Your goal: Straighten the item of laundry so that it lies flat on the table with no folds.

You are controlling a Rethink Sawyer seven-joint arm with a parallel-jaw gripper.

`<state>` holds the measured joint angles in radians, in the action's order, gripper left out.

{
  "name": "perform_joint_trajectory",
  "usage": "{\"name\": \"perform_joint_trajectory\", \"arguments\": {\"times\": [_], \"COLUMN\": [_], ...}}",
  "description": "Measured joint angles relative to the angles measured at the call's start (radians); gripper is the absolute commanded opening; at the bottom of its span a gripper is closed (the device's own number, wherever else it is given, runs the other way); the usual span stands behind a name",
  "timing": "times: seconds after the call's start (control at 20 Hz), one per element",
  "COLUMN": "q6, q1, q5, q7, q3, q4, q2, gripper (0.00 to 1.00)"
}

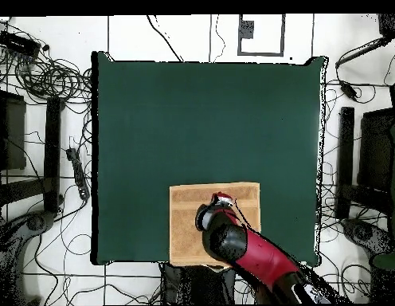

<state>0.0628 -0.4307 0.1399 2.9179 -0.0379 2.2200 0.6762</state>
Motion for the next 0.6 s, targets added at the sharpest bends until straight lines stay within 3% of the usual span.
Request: {"name": "perform_joint_trajectory", "arguments": {"times": [0.6], "q6": [0.197], "q1": [-0.052], "q5": [0.002], "q7": [0.000], "q3": [0.008], "q4": [0.108], "q2": [-0.191], "gripper": [1.00]}}
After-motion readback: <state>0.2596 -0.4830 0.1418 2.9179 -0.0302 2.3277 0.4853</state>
